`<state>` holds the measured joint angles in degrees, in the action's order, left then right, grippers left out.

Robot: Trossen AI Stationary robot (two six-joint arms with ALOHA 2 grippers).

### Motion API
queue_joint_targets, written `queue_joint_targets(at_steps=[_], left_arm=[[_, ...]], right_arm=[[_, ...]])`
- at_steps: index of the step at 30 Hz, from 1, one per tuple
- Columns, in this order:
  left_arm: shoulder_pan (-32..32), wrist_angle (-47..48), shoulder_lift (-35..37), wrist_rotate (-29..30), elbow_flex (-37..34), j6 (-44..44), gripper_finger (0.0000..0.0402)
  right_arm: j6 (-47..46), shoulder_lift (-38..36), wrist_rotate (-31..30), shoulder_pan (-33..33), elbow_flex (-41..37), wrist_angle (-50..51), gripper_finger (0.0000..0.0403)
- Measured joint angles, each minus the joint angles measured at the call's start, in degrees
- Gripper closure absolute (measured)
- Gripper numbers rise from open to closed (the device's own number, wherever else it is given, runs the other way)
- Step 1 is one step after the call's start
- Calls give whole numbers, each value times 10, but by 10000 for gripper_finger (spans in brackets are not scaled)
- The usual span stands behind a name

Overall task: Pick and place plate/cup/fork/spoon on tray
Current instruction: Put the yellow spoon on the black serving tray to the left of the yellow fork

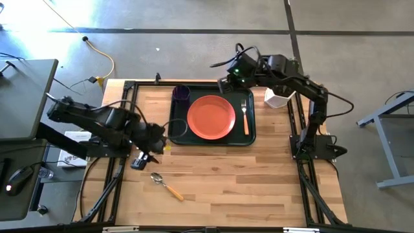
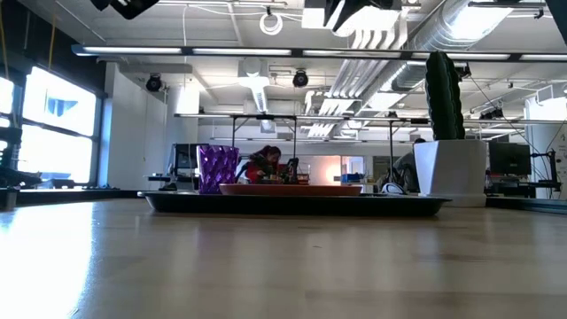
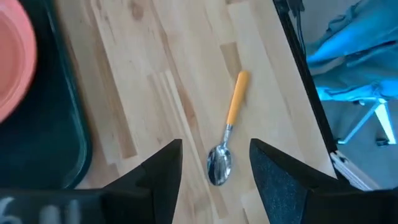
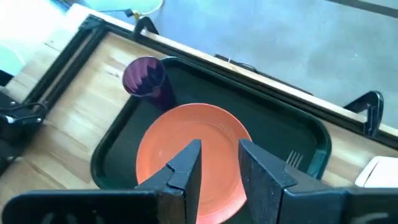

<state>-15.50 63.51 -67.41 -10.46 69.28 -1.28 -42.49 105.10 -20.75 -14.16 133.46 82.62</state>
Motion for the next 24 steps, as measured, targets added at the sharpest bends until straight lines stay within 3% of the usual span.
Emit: queue_joint_targets(at_steps=[7, 15, 24], left_arm=[[-84, -29, -69, 66, 0, -32, 229], [-148, -63, -169, 75, 0, -61, 229], [-177, -107, -261, 86, 0, -72, 229]], right_arm=[[10, -6, 22, 0, -1, 24, 306], [27, -6, 28, 0, -1, 24, 306], [49, -6, 32, 0, -1, 24, 306]])
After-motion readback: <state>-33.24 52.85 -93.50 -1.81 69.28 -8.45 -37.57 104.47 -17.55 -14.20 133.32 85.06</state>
